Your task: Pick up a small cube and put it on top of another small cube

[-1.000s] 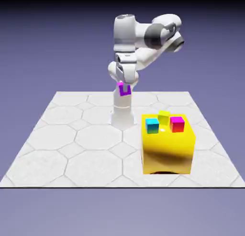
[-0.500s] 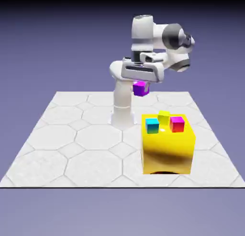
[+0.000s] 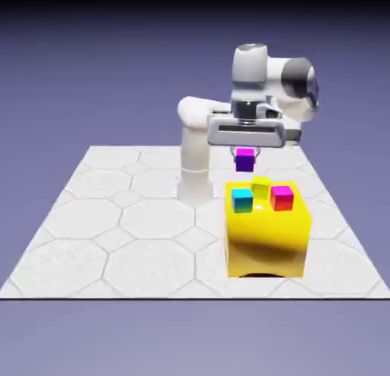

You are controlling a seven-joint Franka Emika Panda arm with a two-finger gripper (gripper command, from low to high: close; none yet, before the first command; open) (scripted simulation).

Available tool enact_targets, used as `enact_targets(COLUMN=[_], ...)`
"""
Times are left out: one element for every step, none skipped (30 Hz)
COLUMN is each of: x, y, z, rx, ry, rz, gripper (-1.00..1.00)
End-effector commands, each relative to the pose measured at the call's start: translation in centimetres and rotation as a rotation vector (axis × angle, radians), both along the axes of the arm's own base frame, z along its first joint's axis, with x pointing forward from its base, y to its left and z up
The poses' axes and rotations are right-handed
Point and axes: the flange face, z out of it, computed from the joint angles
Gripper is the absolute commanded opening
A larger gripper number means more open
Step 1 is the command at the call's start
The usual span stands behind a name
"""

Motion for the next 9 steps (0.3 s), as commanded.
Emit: enact_targets(x=[0.1,0.2,0.2,0.2,0.1,-0.1,-0.3,-0.5,-0.7], y=[-0.1,-0.2,-0.2,-0.2,0.0,0.0,0.0,0.0,-0.1], z=[-1.5,-2.2,-2.2,-2.2,-0.7,0.8,2.3,3.9,4.7], rx=[0.001,0.000,0.000,0.000,0.001,0.002,0.001,0.001,0.000], ry=[-0.001,-0.002,-0.002,-0.002,-0.001,0.000,0.000,-0.001,-0.002], rz=[-0.001,-0.003,-0.003,-0.003,0.000,0.001,0.000,-0.001,-0.003], gripper=[-1.00,-1.00,1.00,1.00,1.00,1.00,1.00,1.00,1.00])
